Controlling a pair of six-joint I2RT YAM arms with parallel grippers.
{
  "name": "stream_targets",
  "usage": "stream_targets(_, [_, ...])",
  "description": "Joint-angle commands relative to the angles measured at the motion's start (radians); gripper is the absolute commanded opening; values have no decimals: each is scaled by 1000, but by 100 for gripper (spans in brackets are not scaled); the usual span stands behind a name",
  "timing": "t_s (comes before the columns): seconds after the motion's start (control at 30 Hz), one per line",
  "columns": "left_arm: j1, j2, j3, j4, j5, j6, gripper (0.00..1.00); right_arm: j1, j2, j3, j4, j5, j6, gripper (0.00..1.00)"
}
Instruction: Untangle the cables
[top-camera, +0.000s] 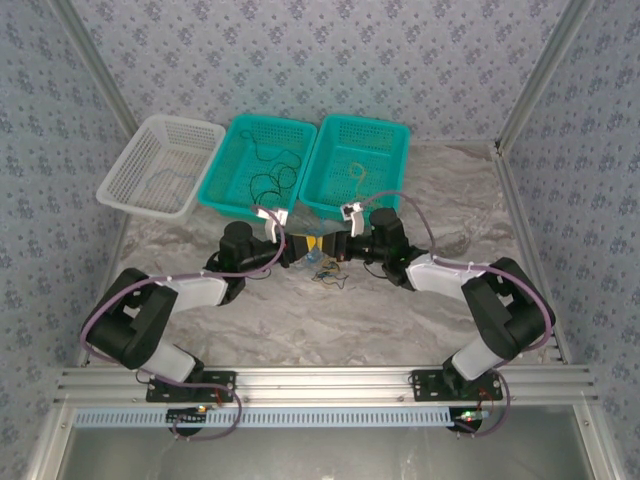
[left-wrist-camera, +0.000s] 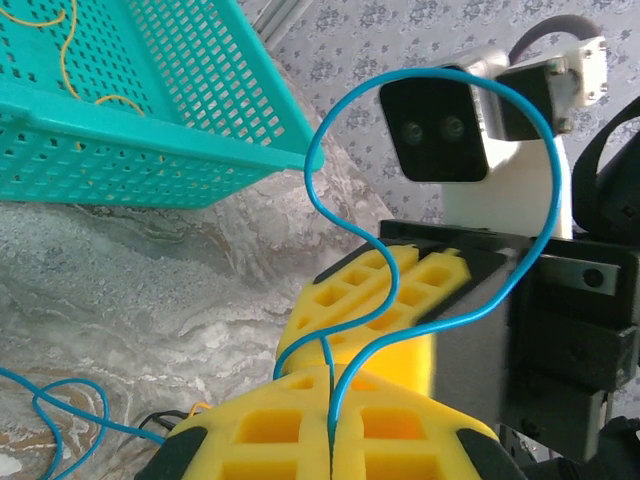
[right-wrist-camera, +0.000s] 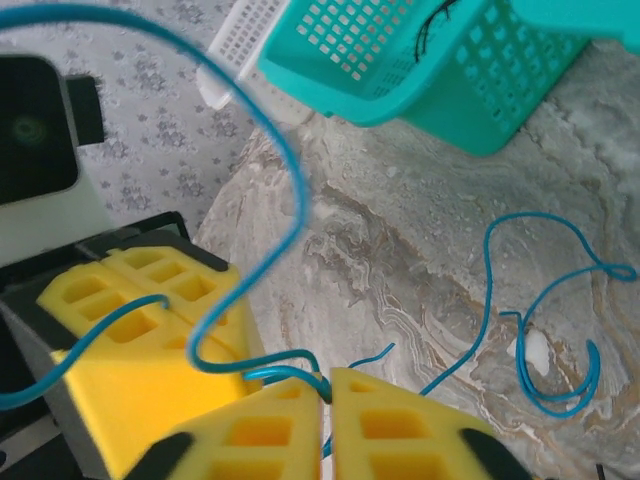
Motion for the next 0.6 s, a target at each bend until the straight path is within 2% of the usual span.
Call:
stream_targets(0.0, [4, 11, 24, 38, 23, -4, 0, 4, -26, 2, 6, 12, -35, 0])
stream_targets(0.2, [8, -3, 22, 6, 2, 9, 0, -10, -82, -21, -81, 53, -76, 0])
stream_targets(0.3, [12, -15, 14, -17, -33, 13, 15, -14, -115, -24, -166, 118, -107, 0])
stream_targets(0.4, [15, -18, 8, -19, -31, 16, 20, -23, -137, -34, -193, 138, -127, 0])
stream_targets(0.47, [15, -13, 11, -17, -10, 18, 16, -25, -149, -36, -201, 144, -134, 0])
stream_targets(0.57, [15, -6, 17, -12, 16, 16, 0, -25, -161, -34, -225, 168, -150, 0])
